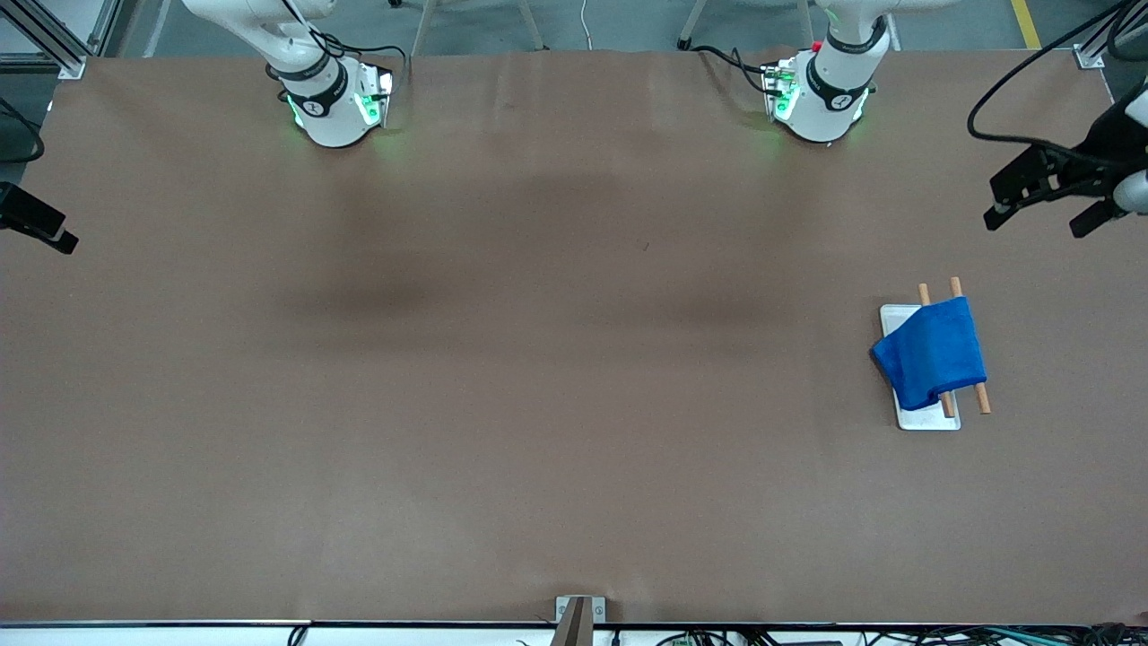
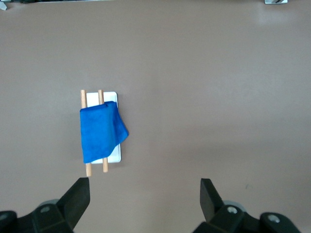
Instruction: Right arm passes towel to left arm to hang
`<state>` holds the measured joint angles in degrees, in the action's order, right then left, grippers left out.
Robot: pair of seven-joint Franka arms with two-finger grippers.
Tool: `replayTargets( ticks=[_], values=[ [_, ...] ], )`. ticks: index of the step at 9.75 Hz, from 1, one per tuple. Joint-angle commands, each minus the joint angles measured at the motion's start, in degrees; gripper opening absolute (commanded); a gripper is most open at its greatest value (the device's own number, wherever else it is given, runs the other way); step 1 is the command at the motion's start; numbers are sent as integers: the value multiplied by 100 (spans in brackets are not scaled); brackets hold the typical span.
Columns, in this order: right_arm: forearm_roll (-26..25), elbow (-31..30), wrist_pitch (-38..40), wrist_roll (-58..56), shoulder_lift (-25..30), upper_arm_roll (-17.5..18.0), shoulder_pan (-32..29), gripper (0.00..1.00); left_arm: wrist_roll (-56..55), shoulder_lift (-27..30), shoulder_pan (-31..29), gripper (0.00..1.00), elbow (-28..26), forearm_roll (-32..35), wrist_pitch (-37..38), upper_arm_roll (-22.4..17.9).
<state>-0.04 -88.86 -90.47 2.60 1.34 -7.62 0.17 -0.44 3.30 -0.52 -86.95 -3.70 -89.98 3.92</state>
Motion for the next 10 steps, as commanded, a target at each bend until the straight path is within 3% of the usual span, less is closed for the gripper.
replayTargets(
  ticks=[1,4,10],
  values=[
    [-22,-114,12,-50,138,-12,18,100,-447,-286,-9,100,223,115,314,178],
    [-22,-105,12,-49,138,-12,18,100,-484,-67,-27,100,-198,412,279,319],
    [-13,-105,21,-49,138,-12,10,100,-290,-31,-36,100,-269,370,305,311]
  ],
)
